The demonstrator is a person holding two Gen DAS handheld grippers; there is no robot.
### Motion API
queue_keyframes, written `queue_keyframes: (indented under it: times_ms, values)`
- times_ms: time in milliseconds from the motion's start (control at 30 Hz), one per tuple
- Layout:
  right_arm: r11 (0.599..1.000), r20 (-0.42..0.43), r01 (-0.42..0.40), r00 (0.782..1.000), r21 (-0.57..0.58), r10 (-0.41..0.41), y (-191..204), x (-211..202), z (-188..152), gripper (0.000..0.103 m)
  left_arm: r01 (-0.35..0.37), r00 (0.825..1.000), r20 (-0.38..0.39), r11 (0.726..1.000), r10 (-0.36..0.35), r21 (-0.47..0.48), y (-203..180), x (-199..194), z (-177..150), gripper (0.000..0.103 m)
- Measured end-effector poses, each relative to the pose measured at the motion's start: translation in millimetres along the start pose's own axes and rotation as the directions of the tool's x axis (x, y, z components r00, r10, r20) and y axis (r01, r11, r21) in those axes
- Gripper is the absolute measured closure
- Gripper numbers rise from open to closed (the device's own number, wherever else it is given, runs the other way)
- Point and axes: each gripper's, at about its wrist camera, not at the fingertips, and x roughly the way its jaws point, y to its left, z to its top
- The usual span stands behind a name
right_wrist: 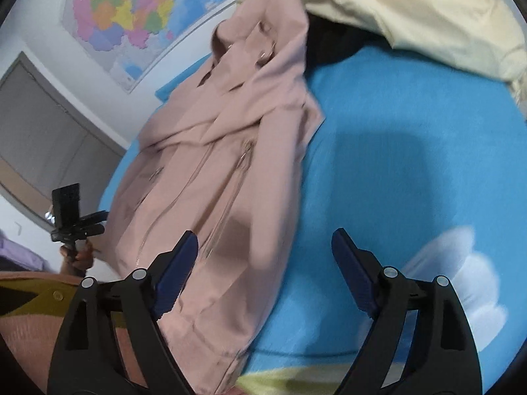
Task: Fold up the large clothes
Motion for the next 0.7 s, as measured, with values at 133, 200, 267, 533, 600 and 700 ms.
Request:
queue_keyframes:
  times_ms: [133,200,267,533,600,700]
  values:
    - [0.996,-0.016,-0.087,0.996,-0.022,0.086,15,2,-14,0.022,0.031,0.999,0.008,1.0,-0.031,-0.005,-8,0,-10,0.007]
    - [0.99,-0.036,-0.137,0.99,-0.021,0.136,20,6,-21,0.022,0.08,0.997,0.015,0.996,-0.08,-0.037,-6,-1,-13,0.007]
    - [0.987,-0.037,-0.154,0.988,-0.039,0.153,26,7,-26,0.023,0.079,0.997,0.027,0.996,-0.078,-0.043,-8,0,-14,0.007]
    - [0.975,-0.035,-0.221,0.975,0.023,0.221,34,31,-29,0.087,-0.006,0.999,0.053,0.993,0.012,-0.115,-11,9,-1,0.072]
    - [0.967,-0.004,-0.25,0.968,0.041,0.251,32,26,-29,0.092,-0.044,0.999,0.012,0.982,0.047,-0.184,-3,14,1,0.097]
    - [0.952,0.054,-0.303,0.952,0.031,0.301,40,9,-29,0.095,-0.038,0.997,0.066,0.983,0.05,-0.179,-6,-7,2,0.1]
